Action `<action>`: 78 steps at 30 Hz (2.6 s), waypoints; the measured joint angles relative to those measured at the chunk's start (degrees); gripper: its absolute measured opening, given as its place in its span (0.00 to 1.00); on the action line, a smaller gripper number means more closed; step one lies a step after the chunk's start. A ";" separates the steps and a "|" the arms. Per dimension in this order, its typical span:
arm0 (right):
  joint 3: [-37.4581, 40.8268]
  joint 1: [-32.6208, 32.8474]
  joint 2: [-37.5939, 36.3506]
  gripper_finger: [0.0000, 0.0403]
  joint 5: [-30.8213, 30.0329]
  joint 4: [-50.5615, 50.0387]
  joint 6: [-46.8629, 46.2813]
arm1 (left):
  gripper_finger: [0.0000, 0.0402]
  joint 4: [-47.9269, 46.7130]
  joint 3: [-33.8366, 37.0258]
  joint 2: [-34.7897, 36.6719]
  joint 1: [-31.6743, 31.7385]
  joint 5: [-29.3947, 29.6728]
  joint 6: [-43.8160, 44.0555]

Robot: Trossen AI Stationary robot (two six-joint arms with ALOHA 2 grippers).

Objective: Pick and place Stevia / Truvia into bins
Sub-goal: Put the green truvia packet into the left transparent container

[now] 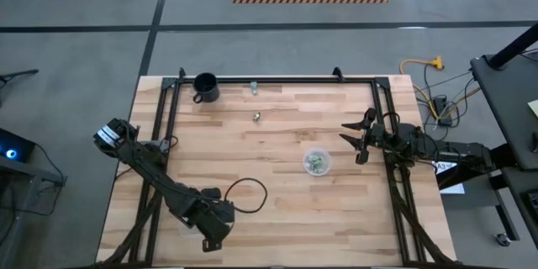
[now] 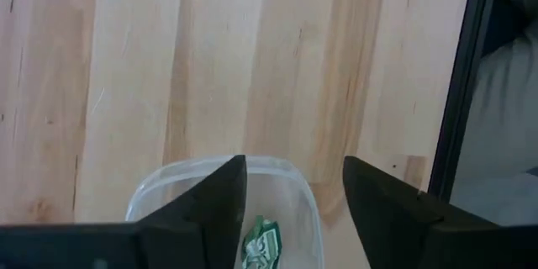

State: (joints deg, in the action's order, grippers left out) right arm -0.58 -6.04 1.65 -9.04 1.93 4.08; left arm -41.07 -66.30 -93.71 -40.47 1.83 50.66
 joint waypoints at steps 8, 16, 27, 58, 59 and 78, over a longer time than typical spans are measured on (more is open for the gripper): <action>0.01 0.01 0.00 0.38 0.00 0.00 0.00 | 0.47 0.56 -0.03 0.00 0.37 -0.14 -1.49; 0.00 0.01 0.00 0.38 0.00 0.00 0.00 | 0.47 1.68 -0.20 0.00 0.35 -0.15 -1.40; 0.00 0.02 0.00 0.38 0.00 0.00 0.00 | 0.51 -0.65 0.10 0.00 0.39 11.85 5.36; 0.01 0.02 0.00 0.38 0.00 0.00 0.00 | 0.93 0.25 -0.07 0.00 3.04 23.88 7.45; 0.02 0.00 0.00 0.38 0.00 0.00 0.00 | 0.93 0.94 -0.07 0.00 3.04 23.88 7.44; 0.02 0.02 0.00 0.38 0.00 0.00 0.00 | 0.93 25.05 -0.03 -0.02 6.86 27.82 -12.95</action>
State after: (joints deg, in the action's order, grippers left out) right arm -0.56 -6.02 1.65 -9.04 1.93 4.08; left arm -16.03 -66.32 -93.73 -33.61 29.65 37.71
